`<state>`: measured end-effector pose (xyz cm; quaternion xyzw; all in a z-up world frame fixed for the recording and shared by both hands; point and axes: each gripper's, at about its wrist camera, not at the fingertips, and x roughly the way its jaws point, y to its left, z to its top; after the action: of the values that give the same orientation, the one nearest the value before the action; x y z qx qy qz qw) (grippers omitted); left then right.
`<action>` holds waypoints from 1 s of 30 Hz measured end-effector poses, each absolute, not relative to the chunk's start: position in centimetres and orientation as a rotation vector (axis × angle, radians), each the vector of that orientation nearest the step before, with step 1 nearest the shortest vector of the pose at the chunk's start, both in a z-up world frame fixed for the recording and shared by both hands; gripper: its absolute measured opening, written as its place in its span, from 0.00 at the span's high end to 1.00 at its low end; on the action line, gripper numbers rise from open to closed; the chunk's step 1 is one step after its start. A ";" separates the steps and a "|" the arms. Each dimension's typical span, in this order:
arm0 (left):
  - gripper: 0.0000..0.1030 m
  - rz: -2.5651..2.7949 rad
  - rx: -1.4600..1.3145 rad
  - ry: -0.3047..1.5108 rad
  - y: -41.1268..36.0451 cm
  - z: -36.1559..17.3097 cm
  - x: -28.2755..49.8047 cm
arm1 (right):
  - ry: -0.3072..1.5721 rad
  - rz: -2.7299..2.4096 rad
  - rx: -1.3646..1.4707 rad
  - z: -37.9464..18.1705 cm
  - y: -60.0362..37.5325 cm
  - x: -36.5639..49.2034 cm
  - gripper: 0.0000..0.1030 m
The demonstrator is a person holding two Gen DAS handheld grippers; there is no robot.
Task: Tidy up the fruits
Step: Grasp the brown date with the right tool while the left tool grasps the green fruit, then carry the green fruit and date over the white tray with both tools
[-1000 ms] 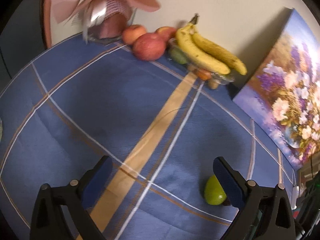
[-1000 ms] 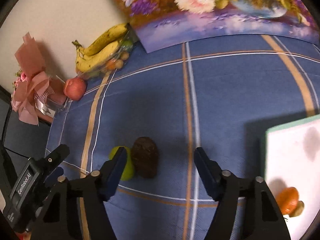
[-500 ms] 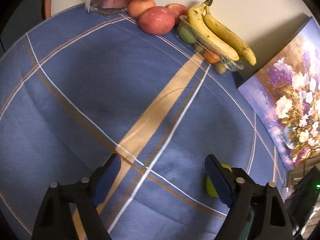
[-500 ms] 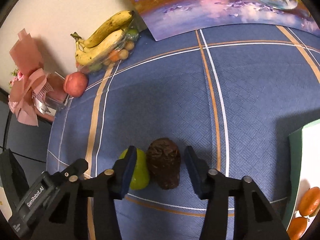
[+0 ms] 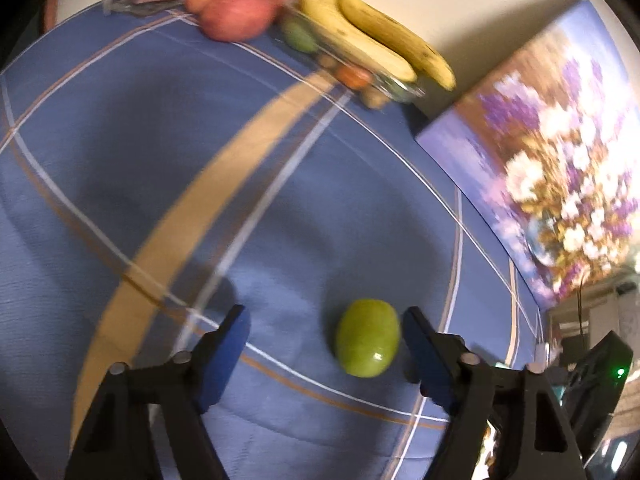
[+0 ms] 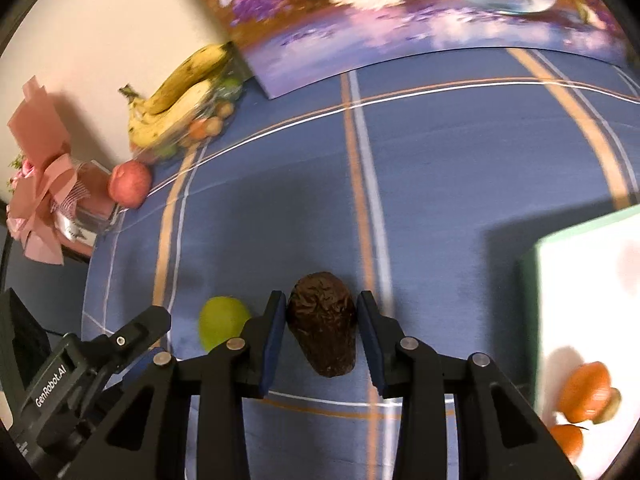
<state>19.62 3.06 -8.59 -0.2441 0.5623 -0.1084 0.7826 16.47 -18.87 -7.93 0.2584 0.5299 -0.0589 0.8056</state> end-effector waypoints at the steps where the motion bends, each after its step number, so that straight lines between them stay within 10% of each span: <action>1: 0.30 -0.248 -0.517 1.219 2.4 -8.7 19.6 | 1.134 -0.135 0.561 -7.8 -19.2 16.1 0.63; 18: 0.58 -0.278 -0.445 1.239 -1.5 -10.0 19.6 | 1.106 -0.176 0.586 -6.2 -21.8 13.1 0.63; 30: 0.59 -0.282 -0.454 1.228 -1.2 -8.9 18.8 | 1.103 -0.182 0.579 -5.7 -22.1 12.2 0.63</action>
<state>18.76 -1.16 -8.95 -0.2105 0.5692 -0.1305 0.7840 12.17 -22.09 -5.66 0.2708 0.5157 -0.0852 0.8084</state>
